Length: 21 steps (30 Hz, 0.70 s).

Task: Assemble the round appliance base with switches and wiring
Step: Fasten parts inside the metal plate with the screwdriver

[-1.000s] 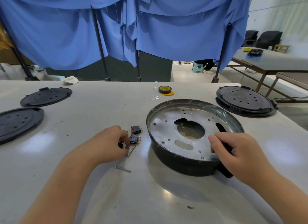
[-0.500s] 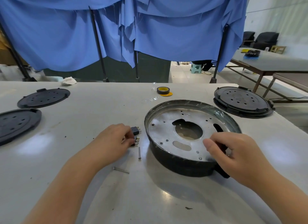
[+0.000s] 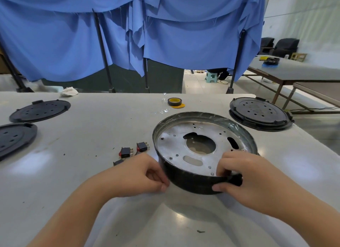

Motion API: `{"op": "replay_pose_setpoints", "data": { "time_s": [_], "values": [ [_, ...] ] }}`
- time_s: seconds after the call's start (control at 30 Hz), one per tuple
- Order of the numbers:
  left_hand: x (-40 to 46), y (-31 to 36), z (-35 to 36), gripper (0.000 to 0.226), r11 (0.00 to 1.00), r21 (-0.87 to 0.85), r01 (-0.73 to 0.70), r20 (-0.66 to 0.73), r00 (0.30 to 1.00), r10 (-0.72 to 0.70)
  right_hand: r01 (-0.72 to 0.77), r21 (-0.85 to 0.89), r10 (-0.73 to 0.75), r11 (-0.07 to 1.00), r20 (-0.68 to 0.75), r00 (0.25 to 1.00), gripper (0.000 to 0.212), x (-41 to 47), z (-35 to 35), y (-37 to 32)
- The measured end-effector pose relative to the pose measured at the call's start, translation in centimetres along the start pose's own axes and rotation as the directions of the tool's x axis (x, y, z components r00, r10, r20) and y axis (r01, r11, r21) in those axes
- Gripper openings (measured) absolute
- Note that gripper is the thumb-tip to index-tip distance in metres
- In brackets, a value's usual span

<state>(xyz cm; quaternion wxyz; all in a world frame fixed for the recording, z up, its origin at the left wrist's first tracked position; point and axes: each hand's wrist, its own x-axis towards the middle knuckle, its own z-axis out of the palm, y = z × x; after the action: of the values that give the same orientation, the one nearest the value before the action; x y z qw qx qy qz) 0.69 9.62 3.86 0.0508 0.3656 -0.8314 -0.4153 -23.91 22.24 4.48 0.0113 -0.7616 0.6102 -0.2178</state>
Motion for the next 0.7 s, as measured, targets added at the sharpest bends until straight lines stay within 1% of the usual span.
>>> {"op": "replay_pose_setpoints", "data": {
  "time_s": [0.1, 0.2, 0.27, 0.3, 0.37, 0.43, 0.53, 0.6, 0.7],
  "values": [
    [-0.2, 0.9, 0.5, 0.010, 0.997, -0.066, -0.031, 0.066, 0.997, 0.035, 0.043, -0.025, -0.046, 0.999, -0.090, 0.995, 0.017, 0.5, 0.2, -0.5],
    [-0.6, 1.8, 0.8, 0.012, 0.988, -0.126, -0.090, 0.061, 0.993, 0.098, 0.043, -0.023, -0.047, 0.999, -0.225, 0.973, 0.017, 1.3, -0.2, -1.0],
    [-0.8, 2.5, 1.3, 0.013, 0.975, -0.165, -0.149, 0.009, 0.988, 0.153, 0.031, 0.014, -0.025, 0.999, -0.294, 0.956, 0.014, 2.2, -0.8, -1.4],
    [-0.8, 2.8, 1.6, 0.013, 0.965, -0.181, -0.191, -0.039, 0.982, 0.187, 0.029, 0.044, -0.014, 0.999, -0.309, 0.951, 0.012, 2.6, -1.1, -1.5],
    [-0.7, 3.4, 2.4, 0.016, 0.941, -0.156, -0.299, -0.190, 0.944, 0.268, 0.025, 0.106, 0.010, 0.994, -0.317, 0.948, 0.012, 3.5, -2.0, -1.7],
    [-0.4, 3.6, 3.2, 0.021, 0.915, -0.065, -0.398, -0.352, 0.867, 0.352, 0.003, 0.142, 0.042, 0.990, -0.312, 0.949, 0.008, 4.4, -2.9, -1.8],
    [0.1, 3.3, 3.9, 0.016, 0.863, 0.130, -0.488, -0.523, 0.706, 0.477, -0.048, 0.191, 0.106, 0.980, -0.305, 0.947, 0.013, 5.7, -4.0, -1.8],
    [0.4, 3.2, 4.1, 0.012, 0.834, 0.246, -0.493, -0.595, 0.602, 0.532, -0.074, 0.232, 0.145, 0.970, -0.306, 0.941, 0.014, 6.3, -4.4, -1.9],
    [0.5, 3.2, 4.2, 0.012, 0.802, 0.339, -0.491, -0.654, 0.490, 0.576, -0.089, 0.262, 0.167, 0.961, -0.293, 0.941, 0.012, 6.8, -4.7, -2.2]
  ]
}}
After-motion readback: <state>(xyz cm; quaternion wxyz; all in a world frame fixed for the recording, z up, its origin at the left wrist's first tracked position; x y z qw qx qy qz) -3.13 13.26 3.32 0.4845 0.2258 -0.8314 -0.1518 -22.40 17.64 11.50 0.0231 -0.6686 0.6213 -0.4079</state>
